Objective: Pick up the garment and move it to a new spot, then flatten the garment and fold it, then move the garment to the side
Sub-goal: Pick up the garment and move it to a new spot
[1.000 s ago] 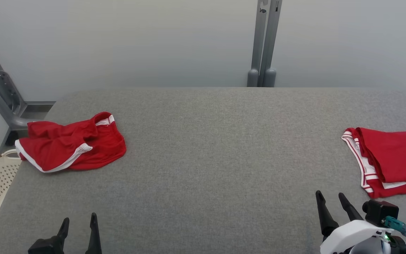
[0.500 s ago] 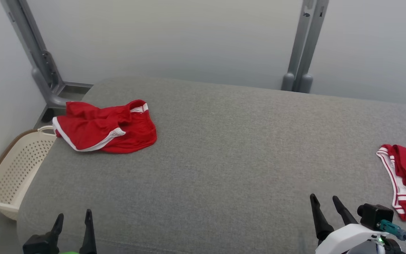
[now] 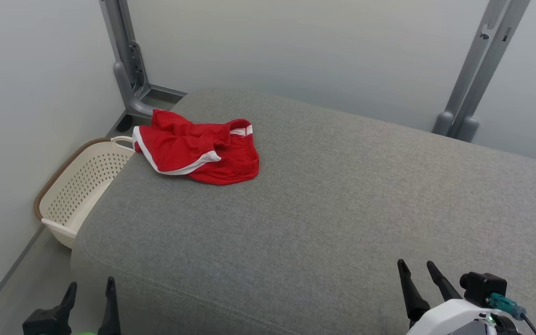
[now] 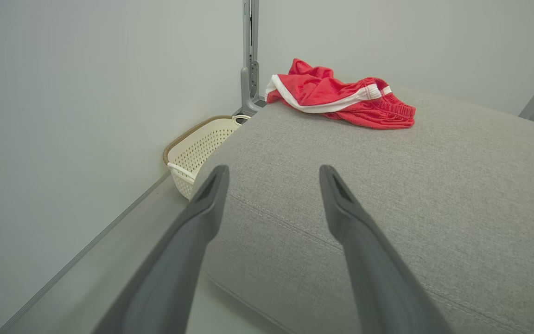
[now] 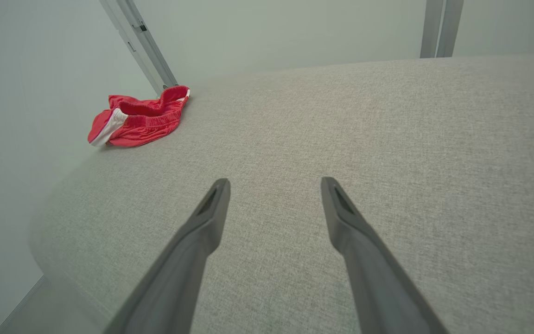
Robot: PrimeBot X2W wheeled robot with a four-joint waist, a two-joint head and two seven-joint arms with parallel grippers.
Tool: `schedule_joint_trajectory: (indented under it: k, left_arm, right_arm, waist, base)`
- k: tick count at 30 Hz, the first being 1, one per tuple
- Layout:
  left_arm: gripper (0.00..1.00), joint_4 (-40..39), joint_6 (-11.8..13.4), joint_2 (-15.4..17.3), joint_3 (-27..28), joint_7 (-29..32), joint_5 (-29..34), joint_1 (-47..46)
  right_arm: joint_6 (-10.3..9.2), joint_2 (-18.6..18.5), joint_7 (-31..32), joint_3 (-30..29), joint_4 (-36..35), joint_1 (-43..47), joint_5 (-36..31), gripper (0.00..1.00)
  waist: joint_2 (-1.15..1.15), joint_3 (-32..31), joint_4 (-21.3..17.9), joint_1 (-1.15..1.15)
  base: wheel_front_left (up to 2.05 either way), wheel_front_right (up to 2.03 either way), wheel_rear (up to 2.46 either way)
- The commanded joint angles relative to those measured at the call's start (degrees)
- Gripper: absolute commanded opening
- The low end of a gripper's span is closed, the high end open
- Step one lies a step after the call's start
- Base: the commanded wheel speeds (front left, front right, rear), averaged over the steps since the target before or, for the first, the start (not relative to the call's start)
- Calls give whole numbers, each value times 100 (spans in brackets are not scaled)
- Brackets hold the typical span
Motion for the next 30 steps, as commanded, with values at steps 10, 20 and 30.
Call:
schedule_joint_trajectory:
  k: [10, 20, 30]
  left_arm:
    - [100, -55, 28, 68, 34, 24, -70, 55]
    - [100, 528, -651, 134, -446, 973, -40, -1200]
    - [100, 2314, -1544, -189, -895, 2250, 111, -3889]
  right_arm:
    - [-1, -22, -74, 87, 103, -87, 7, 100]
    - [-1, -21, 186, 24, -166, -112, -318, 100]
    - [-1, -23, 984, -73, -1409, -348, -1062, 100]
  waist:
    - [0, 47, 240, 0]
    - [0, 277, -23, 0]
    - [0, 1507, -773, 0]
  base:
    - [0, 0, 0]
    - [0, 0, 0]
    - [0, 0, 0]
